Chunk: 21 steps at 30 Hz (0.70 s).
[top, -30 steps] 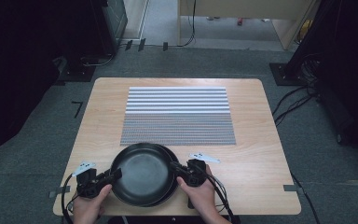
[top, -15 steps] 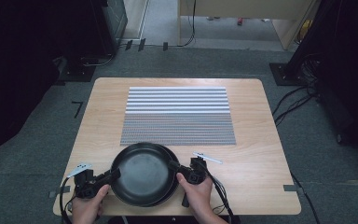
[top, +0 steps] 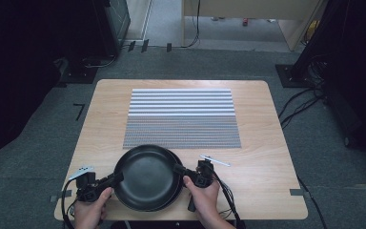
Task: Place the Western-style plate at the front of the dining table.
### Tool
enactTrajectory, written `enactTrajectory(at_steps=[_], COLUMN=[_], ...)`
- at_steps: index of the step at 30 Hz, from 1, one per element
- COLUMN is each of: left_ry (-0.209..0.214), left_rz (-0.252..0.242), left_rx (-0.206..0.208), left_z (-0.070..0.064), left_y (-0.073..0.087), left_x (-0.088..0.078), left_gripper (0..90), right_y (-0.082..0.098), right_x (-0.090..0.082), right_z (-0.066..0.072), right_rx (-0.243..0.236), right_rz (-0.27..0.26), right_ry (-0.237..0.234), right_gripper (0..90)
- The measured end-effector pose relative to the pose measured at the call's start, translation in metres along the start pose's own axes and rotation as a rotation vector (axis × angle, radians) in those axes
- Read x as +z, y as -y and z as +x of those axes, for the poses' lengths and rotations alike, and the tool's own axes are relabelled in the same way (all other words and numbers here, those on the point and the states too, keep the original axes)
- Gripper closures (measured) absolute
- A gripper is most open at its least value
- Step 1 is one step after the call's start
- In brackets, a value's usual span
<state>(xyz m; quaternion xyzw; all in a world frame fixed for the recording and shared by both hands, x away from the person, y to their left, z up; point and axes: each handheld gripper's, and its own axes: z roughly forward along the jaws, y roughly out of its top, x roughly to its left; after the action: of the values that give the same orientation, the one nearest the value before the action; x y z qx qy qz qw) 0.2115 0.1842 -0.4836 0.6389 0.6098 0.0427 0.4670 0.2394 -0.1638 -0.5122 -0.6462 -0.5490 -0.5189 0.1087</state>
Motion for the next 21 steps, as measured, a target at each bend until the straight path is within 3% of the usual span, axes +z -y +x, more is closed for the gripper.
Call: enactTrajectory(at_steps=[13, 21], left_ry=[0.024, 0.046], left_rz=[-0.01, -0.015], left_rx=[-0.003, -0.01], left_z=[-0.006, -0.016], left_y=[-0.011, -0.027], left_x=[0.005, 0.014], left_gripper=[74.7, 74.6], right_y=[-0.011, -0.031], right_x=[-0.008, -0.016], right_z=[0.005, 0.012], right_rx=[-0.022, -0.046], right_rz=[-0.02, -0.035], right_ry=[0.001, 0.012], right_gripper=[85.7, 85.7])
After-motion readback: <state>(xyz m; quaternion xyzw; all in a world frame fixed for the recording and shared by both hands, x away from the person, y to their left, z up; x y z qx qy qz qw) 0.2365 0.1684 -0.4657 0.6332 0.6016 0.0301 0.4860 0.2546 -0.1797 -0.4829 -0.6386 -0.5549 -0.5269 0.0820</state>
